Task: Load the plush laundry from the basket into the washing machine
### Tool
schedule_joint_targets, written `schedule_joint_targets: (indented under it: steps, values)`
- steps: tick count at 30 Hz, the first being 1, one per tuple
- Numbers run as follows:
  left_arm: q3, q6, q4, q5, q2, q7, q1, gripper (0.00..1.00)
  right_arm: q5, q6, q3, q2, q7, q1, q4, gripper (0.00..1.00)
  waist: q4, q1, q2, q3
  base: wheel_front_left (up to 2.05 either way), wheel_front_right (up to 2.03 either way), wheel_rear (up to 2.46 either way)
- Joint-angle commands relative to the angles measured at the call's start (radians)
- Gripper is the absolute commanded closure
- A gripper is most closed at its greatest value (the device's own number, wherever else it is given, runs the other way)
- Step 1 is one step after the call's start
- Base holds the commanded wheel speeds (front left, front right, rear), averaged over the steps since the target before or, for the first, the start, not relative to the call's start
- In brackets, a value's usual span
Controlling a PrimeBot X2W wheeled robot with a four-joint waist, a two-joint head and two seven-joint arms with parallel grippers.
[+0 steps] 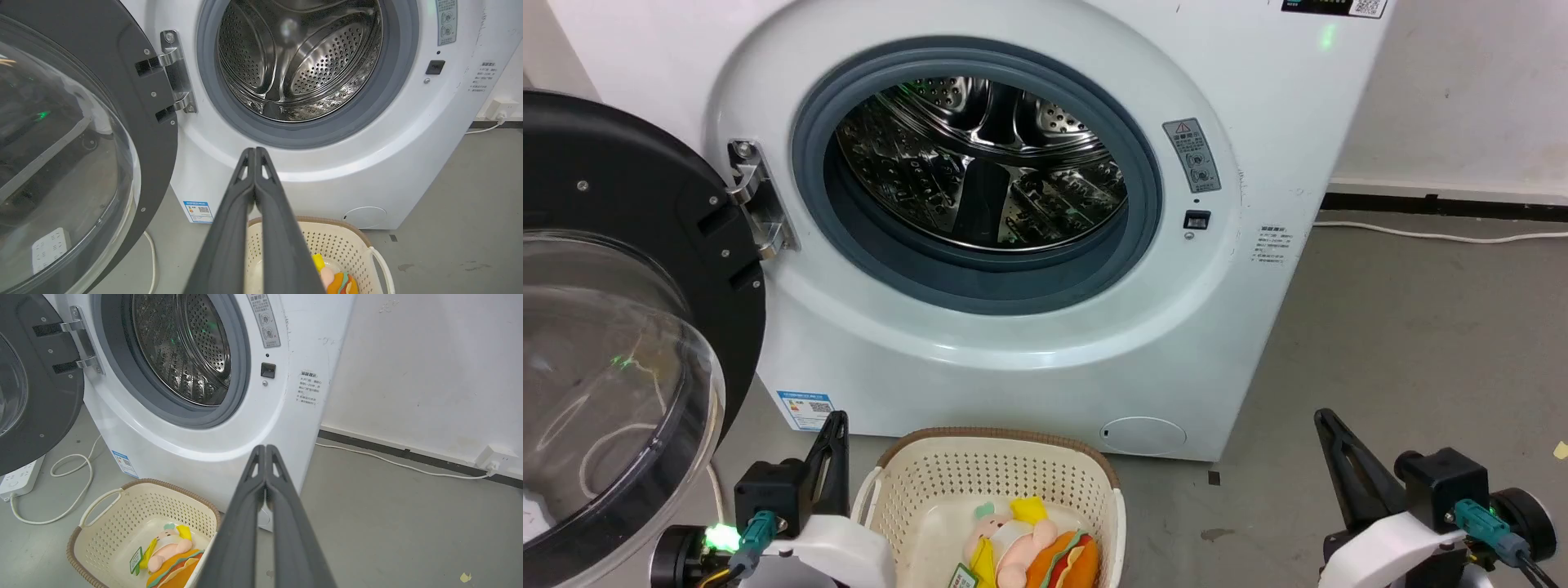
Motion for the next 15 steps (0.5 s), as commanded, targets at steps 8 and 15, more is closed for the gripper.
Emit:
schedule_joint_targets:
  steps: [8,15]
  values:
    - [-0.005,0.001,0.0,-0.003,0.0,-0.003,0.001,0.0,0.005,-0.001,-0.001,0.0,-0.003,0.002,-0.002,0.0,0.0,0.0,0.0,0.0,0.0,0.0,0.0]
    - [-0.025,0.003,0.008,-0.017,0.0,-0.016,0.001,0.0,0.017,-0.001,-0.012,0.0,-0.018,0.006,-0.01,0.0,-0.004,0.0,0.0,0.011,0.0,0.0,0.0]
